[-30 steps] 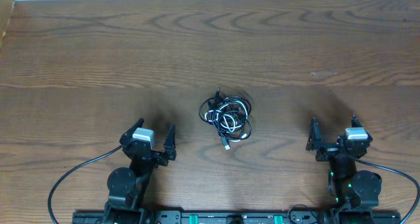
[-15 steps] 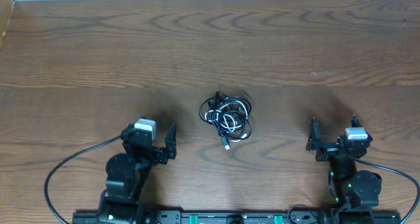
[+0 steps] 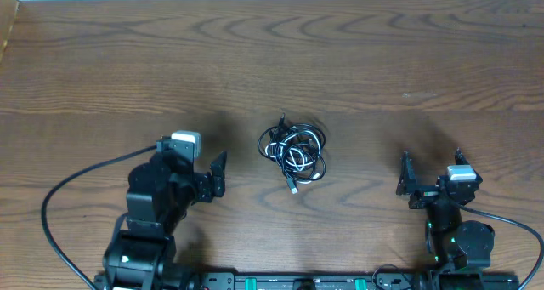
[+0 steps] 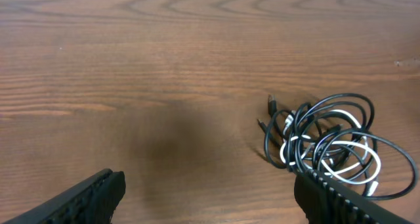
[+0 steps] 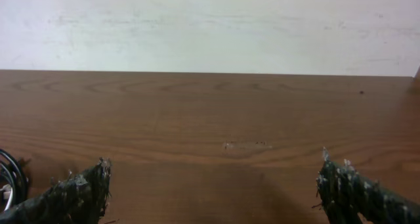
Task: Untangle cables
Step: 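Move the left gripper forward toward the black-and-white cable tangle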
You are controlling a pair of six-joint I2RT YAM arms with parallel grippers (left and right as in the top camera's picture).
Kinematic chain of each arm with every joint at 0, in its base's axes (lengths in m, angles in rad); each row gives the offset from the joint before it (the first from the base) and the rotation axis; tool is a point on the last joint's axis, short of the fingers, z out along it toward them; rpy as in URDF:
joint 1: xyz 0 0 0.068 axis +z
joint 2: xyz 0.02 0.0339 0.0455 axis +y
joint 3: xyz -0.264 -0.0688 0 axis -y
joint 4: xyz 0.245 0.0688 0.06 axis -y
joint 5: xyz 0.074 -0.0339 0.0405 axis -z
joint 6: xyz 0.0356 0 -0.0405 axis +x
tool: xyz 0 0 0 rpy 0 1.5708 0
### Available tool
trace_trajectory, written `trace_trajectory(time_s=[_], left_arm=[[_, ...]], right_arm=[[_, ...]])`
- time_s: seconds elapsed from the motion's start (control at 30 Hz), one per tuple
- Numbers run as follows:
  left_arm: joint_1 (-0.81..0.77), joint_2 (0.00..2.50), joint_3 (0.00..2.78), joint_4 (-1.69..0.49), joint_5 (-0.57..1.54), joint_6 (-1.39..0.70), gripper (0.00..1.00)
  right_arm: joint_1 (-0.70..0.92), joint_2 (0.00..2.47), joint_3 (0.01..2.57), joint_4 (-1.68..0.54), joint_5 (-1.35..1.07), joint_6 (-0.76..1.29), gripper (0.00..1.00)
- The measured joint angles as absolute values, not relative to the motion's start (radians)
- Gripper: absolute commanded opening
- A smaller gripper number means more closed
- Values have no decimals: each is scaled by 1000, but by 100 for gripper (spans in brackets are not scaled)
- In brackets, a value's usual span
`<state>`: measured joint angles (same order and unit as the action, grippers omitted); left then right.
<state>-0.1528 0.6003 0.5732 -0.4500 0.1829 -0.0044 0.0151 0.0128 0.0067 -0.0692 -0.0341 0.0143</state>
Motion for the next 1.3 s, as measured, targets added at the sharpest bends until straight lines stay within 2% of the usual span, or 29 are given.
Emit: trace_trajectory(time_s=[0.47,0.87,1.3], left_arm=[[-153,732,814,-680,186,-12,87],[-153,944,1060,-900,189,-22,87],[-153,1094,1168,-988,189,-22,87]], right_arm=[[15,13,7,-69,-34,14,99],[15,13,7,-69,-34,14,99],[15,13,7,-69,-34,14,99]])
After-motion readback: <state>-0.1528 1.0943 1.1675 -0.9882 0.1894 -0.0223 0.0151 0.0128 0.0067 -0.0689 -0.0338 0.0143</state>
